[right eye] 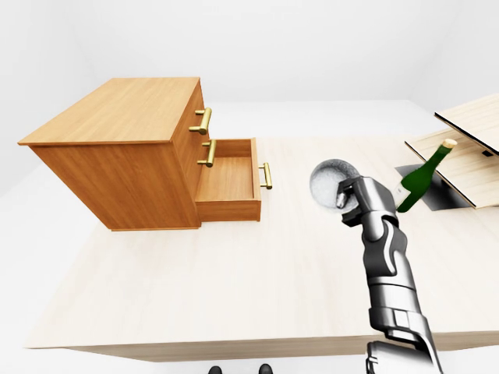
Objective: Put the bowl on top of the cabinet.
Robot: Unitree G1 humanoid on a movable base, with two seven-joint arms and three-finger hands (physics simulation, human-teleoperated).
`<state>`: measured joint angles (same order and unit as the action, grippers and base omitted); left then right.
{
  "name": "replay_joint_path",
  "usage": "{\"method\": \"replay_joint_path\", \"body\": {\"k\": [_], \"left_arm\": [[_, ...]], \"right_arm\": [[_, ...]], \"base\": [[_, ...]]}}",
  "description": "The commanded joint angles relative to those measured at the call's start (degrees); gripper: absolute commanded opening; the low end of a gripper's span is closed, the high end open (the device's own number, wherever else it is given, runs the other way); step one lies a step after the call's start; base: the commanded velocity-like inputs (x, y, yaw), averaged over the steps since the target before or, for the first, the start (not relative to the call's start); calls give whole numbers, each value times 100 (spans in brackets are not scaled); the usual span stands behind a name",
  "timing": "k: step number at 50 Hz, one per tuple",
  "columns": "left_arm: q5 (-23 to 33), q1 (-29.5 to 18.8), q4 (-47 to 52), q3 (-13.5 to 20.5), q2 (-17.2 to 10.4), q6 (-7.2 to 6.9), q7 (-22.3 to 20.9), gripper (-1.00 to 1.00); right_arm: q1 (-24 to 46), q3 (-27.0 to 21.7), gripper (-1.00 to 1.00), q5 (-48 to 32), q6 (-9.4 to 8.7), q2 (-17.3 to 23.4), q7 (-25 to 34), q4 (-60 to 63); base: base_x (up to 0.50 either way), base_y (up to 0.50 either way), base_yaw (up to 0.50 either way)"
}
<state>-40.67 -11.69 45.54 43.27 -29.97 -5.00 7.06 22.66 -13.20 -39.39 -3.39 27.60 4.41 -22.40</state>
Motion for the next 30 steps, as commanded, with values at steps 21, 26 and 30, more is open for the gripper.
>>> {"method": "replay_joint_path", "body": {"k": [21,26,30], "left_arm": [[-25,-7,-30,18,-27,0,12,100],[-4,1,-30,-8,-15,0,10,100],[4,5,-43,1,-11,0,-8,100]], "right_arm": [[1531,284,-100,67,-161,-186,2256,1218],[1775,373,-100,68,-161,-208,2647,1238],[2112,469,-100,-6,-161,-231,2829,977]], "base": [[0,0,0],[0,0,0],[0,0,0]]}}
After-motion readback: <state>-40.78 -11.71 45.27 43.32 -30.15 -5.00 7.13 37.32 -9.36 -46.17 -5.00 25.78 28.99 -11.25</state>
